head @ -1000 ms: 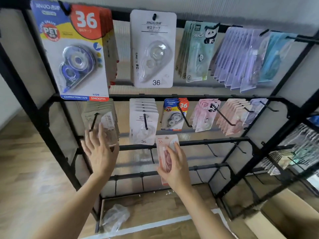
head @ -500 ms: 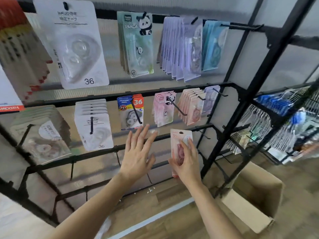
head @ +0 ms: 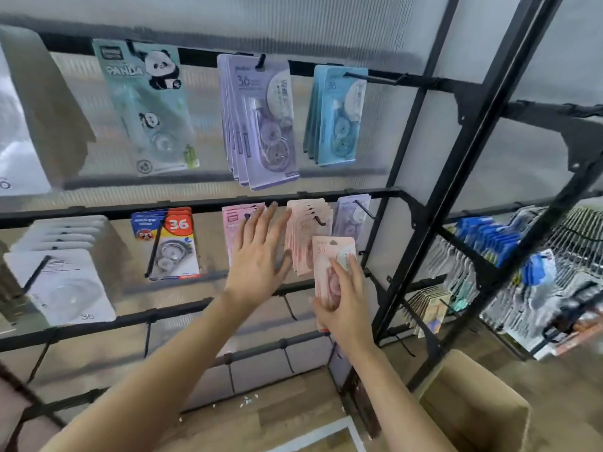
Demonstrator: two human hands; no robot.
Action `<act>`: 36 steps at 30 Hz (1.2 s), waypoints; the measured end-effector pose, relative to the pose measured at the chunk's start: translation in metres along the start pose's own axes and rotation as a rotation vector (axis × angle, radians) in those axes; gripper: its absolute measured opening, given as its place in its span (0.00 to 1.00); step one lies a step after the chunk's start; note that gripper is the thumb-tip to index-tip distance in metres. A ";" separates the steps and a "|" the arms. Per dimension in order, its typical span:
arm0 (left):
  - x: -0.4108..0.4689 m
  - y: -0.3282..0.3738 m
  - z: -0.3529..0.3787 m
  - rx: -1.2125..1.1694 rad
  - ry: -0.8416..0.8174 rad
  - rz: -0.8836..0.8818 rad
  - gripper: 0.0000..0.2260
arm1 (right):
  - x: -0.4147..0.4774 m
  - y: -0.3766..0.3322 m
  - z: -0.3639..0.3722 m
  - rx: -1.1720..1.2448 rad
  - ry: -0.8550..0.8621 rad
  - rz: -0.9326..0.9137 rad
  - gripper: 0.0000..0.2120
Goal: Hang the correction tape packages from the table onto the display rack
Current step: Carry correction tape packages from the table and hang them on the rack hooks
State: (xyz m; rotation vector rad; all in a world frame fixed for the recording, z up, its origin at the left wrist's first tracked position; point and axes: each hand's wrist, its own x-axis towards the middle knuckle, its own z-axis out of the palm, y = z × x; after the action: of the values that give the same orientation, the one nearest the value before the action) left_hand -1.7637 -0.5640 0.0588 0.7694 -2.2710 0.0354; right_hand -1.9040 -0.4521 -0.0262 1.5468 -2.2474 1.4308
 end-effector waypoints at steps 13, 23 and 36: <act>0.027 0.008 0.027 0.188 -0.088 -0.243 0.24 | 0.051 0.021 0.001 -0.108 -0.068 -0.168 0.36; 0.026 0.011 0.032 0.201 -0.058 -0.339 0.22 | 0.080 0.029 0.028 -0.207 -0.167 -0.151 0.48; 0.027 0.006 0.036 0.278 -0.101 -0.365 0.24 | 0.085 0.029 0.031 -0.374 -0.256 -0.158 0.48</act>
State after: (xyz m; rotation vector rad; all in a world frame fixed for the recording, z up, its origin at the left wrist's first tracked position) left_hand -1.8048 -0.5815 0.0505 1.3495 -2.2101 0.1462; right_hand -1.9548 -0.5316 -0.0195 1.8028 -2.2883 0.7530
